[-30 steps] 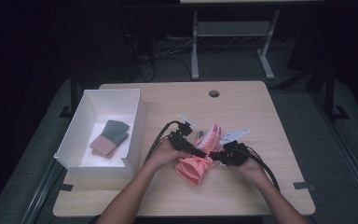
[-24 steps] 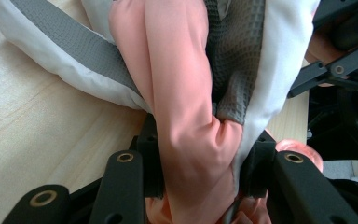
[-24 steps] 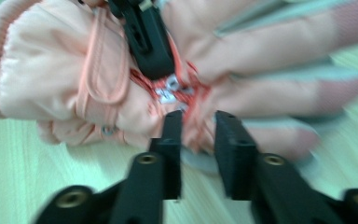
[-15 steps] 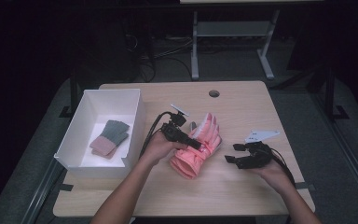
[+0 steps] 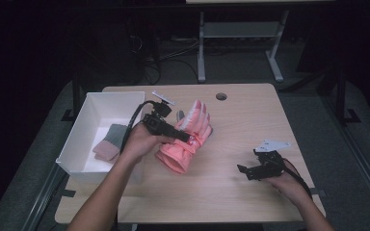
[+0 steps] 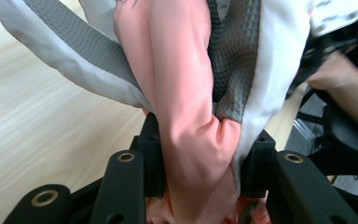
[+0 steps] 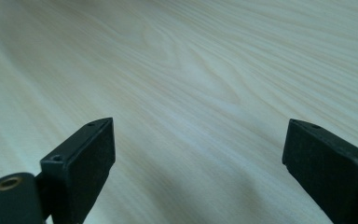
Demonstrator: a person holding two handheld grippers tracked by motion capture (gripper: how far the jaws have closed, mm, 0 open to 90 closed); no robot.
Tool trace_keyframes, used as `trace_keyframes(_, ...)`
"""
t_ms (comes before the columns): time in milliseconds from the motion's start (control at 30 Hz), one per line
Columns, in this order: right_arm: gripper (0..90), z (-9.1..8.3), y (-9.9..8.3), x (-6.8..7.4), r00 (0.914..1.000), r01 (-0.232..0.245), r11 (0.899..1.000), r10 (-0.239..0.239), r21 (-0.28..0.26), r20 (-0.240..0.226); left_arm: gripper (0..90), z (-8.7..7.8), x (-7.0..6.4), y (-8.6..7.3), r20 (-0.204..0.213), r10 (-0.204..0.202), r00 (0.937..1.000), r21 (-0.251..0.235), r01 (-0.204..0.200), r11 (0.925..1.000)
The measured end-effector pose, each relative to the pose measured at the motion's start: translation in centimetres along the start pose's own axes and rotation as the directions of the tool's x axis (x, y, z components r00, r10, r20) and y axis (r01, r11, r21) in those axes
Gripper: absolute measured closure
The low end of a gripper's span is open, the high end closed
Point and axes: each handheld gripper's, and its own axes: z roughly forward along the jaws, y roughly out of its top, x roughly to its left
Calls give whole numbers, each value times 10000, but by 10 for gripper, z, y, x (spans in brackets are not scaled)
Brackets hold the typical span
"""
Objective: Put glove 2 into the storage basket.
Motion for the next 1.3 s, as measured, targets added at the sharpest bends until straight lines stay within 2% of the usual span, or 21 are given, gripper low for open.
trace_keyframes(100,89,4,-4,-5,9999,57,9999,-58,103,149,601,-21,-2,1,-276,-63,9996,-220,57,9997)
trace_keyframes(167,89,5,-5,-7,9998,-81,9999,79,120,195,601,-35,-1,1,-490,-107,9987,-358,89,9993)
trace_keyframes(433,89,5,-6,-10,9997,-204,9997,202,128,156,600,-90,13,-5,-1227,-441,9915,-966,323,9948)
trace_keyframes(633,89,6,-6,-9,9998,-145,9998,144,111,151,600,-130,30,-17,-1715,-1058,9795,-1543,793,9848)
trace_keyframes(733,89,4,-5,-9,9998,-164,9998,163,94,140,600,-145,42,-25,-1945,-1366,9713,-1743,1028,9793)
trace_keyframes(800,89,5,-6,-9,9998,-174,9998,173,87,93,599,-152,49,-31,-2128,-1618,9636,-1850,1228,9750)
trace_keyframes(867,89,5,-6,-8,9999,-141,9999,141,86,41,599,-158,59,-38,-2266,-1856,9561,-1905,1433,9712)
trace_keyframes(933,90,5,-5,-8,9999,-109,9999,108,90,28,599,-161,69,-45,-2316,-2186,9479,-2040,1724,9637)
trace_keyframes(1100,90,4,-5,-7,9999,-118,9999,118,57,54,599,-162,94,-63,-2773,-2893,9162,-2158,2340,9480)
trace_keyframes(1167,90,5,-5,-7,9999,-128,9999,128,56,58,599,-156,104,-70,-2688,-3140,9106,-2134,2616,9413)
trace_keyframes(1233,89,5,-5,-7,9999,-130,9999,130,54,53,598,-146,112,-74,-2671,-3285,9059,-2030,2803,9382)
trace_keyframes(1300,90,4,-4,-7,9999,-124,9999,124,44,49,597,-134,119,-78,-2620,-3334,9057,-1829,2926,9386)
